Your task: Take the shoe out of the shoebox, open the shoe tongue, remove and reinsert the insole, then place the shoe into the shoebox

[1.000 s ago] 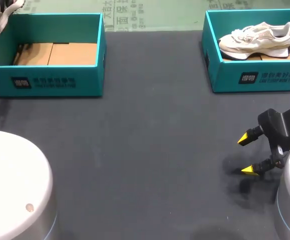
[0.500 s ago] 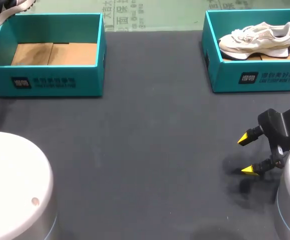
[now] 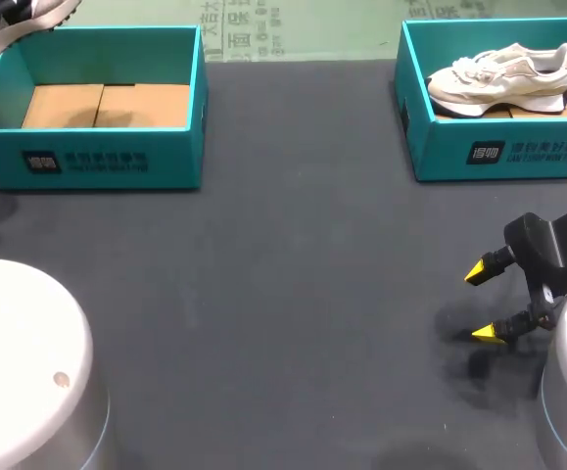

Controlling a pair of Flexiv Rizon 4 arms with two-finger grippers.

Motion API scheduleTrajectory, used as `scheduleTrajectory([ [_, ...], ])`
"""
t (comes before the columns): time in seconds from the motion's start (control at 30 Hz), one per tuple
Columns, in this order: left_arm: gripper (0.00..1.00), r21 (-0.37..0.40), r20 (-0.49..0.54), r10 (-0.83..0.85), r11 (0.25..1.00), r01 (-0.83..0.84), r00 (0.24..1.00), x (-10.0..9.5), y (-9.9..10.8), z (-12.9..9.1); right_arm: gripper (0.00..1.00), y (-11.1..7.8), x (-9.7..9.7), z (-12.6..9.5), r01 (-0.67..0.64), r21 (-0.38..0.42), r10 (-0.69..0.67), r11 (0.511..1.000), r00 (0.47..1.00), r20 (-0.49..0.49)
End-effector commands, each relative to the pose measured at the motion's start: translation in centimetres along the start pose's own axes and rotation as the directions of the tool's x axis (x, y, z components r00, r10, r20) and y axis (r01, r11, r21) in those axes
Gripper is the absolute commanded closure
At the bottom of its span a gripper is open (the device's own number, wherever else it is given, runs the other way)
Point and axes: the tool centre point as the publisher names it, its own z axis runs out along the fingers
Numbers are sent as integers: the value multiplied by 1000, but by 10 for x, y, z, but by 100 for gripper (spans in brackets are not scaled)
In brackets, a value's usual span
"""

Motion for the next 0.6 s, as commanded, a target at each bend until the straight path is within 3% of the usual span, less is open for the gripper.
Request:
scheduleTrajectory([
  [0.03,100,-23,12,150,988,-150,989,-8,9,3,0,0,2,0,-1,2,1,1000,1000,3],
  [0.07,100,-61,-7,174,983,-174,985,-11,11,5,0,0,2,0,-1,2,1,1000,1000,3],
  [0.27,100,-115,-73,363,922,-370,929,-19,18,16,0,0,2,0,-1,2,1,1000,1000,3],
  [0.6,100,-131,-113,548,819,-559,829,-32,20,30,0,0,2,0,-1,2,1,1000,1000,3],
])
